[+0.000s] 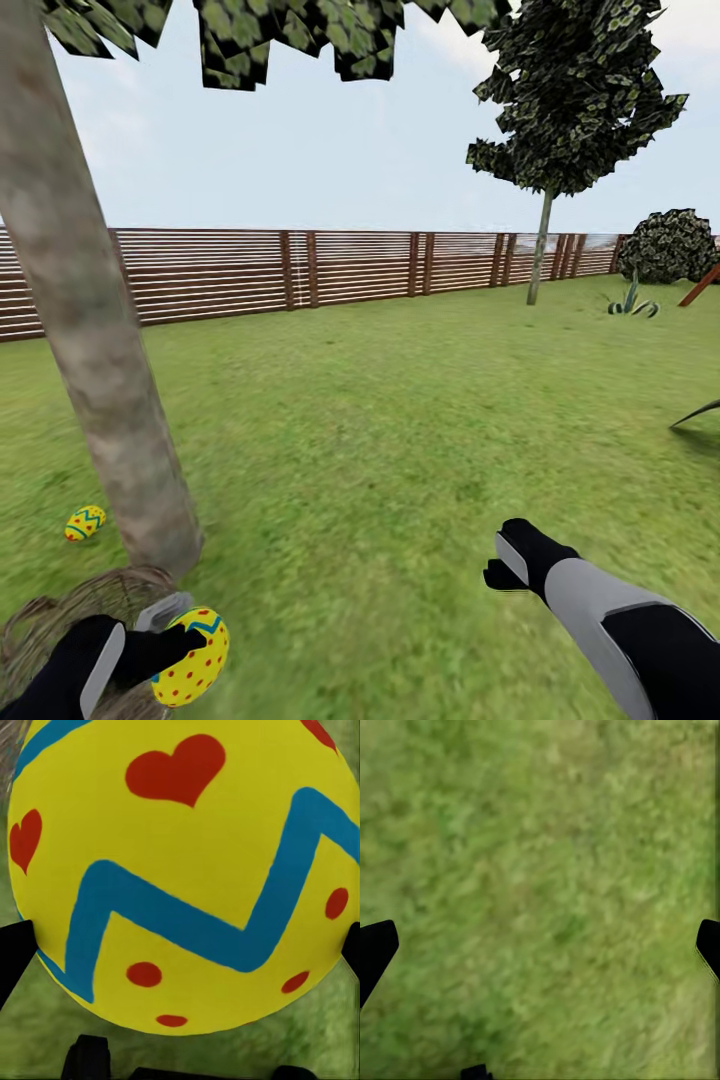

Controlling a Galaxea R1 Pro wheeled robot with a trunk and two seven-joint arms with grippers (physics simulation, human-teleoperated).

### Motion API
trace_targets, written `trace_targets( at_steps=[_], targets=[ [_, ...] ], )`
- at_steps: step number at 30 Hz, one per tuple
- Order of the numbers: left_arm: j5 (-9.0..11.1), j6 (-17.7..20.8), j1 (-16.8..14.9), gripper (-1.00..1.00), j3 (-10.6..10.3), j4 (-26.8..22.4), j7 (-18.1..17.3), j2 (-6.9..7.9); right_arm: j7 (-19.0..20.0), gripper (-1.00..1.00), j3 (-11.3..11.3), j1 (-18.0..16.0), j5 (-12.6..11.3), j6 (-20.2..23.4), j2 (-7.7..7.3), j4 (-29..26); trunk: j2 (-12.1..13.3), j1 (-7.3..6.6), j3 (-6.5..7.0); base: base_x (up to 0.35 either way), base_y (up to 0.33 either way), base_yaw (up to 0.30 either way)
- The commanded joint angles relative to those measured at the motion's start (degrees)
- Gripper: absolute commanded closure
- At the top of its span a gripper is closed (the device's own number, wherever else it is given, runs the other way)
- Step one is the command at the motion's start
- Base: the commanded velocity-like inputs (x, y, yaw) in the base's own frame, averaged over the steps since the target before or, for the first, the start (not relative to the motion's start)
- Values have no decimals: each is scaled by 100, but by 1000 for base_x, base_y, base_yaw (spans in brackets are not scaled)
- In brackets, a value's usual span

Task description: Take the three Easter eggs out of the wicker basket on the lawn in the garden, then place them on the lawn next to a single tree (choose any tree) so that all three eggs are next to the same tree and none are left in the basket.

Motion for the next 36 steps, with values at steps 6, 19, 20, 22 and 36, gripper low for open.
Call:
trace_targets(
  at_steps=[6,19,20,22,36],
  targets=[
    [2,12,-4,100,-5,132,-2,-4,-30,-100,39,0,-62,27,-3,-13,-3,2,-6,324,-75,0],
    [1,11,-4,100,-15,133,-2,-28,-30,-100,44,0,-54,-17,-3,-13,-3,2,-6,348,0,0],
    [1,11,-4,100,-15,133,-2,-28,-30,-100,41,0,-55,-17,-3,-13,-3,2,-6,348,0,0],
    [1,11,-4,100,-15,133,-3,-29,-30,-100,39,0,-53,-17,-18,-13,-3,2,-6,348,0,0],
    [-4,3,-4,100,-23,132,-11,-114,-39,-100,45,0,-53,-17,-37,-13,-3,2,-6,347,-58,26]
  ],
)
